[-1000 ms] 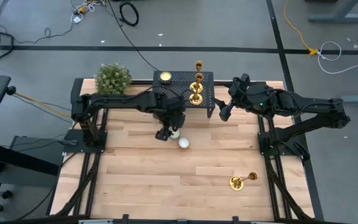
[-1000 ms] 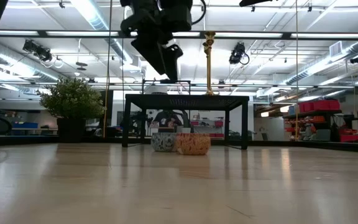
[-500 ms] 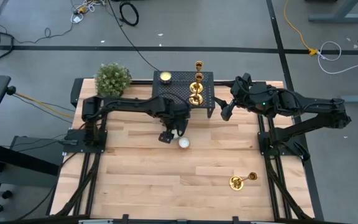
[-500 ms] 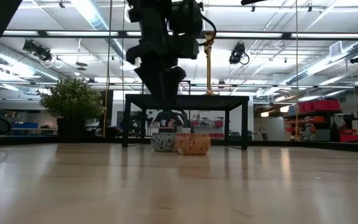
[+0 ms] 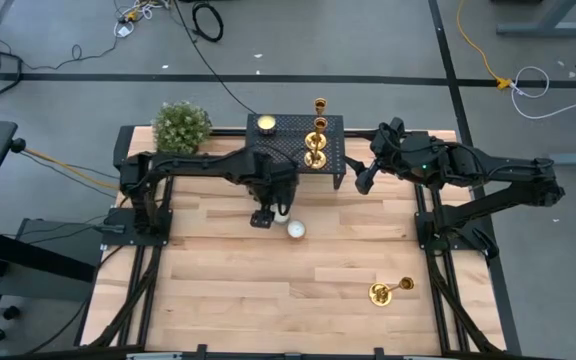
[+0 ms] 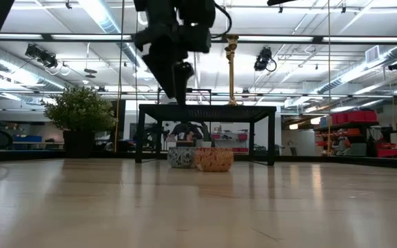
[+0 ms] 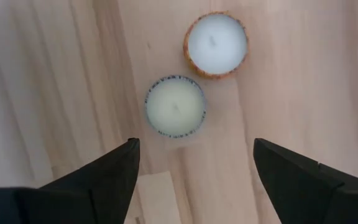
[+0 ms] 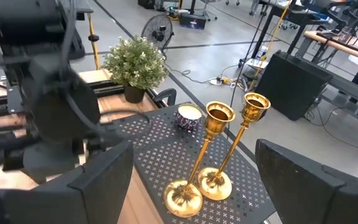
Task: Pick & Place candle stick holders
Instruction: Put the patterned blue scented candle on the shelf aligned with the other scented candle
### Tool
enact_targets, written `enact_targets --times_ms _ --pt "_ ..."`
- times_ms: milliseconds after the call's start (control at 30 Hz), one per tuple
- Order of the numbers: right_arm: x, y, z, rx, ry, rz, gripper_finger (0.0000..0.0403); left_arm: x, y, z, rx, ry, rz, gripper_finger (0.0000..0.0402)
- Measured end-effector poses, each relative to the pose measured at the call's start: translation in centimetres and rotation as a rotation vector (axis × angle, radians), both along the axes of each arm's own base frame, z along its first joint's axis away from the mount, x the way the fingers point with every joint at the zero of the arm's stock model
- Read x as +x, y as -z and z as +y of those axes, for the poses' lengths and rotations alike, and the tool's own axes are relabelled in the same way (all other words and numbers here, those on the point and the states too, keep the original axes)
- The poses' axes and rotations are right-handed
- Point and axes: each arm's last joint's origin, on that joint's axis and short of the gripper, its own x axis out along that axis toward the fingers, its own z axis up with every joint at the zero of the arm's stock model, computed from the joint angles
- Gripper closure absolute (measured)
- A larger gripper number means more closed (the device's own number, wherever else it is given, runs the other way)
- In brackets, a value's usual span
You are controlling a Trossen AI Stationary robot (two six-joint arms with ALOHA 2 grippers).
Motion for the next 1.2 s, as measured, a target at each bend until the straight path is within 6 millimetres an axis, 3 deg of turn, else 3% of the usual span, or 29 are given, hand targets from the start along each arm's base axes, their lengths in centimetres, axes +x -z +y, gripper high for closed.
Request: enact_targets --times_ms 200,400,800,1200 --pt "0.0 0.0 0.0 0.001 -0.001 0.002 0.0066 -1.6 -1.0 -0.4 -0.015 -0.067 -0.065 0.0088" --pt "0.0 0.0 0.0 0.0 -0.002 0.005 0.0066 -3.7 0.7 -1.3 0.028 -0.114 -0.173 0.0088" --pt "0.0 0.1 0.0 0.004 -0.008 0.004 0.0066 -4.1 4.8 -0.7 0.107 -0.063 -0.317 0.0087" --pt "0.0 0.0 0.0 0.003 0.002 0.002 0.0066 -3.7 5.9 -0.2 0.086 -0.033 -0.348 0.0014"
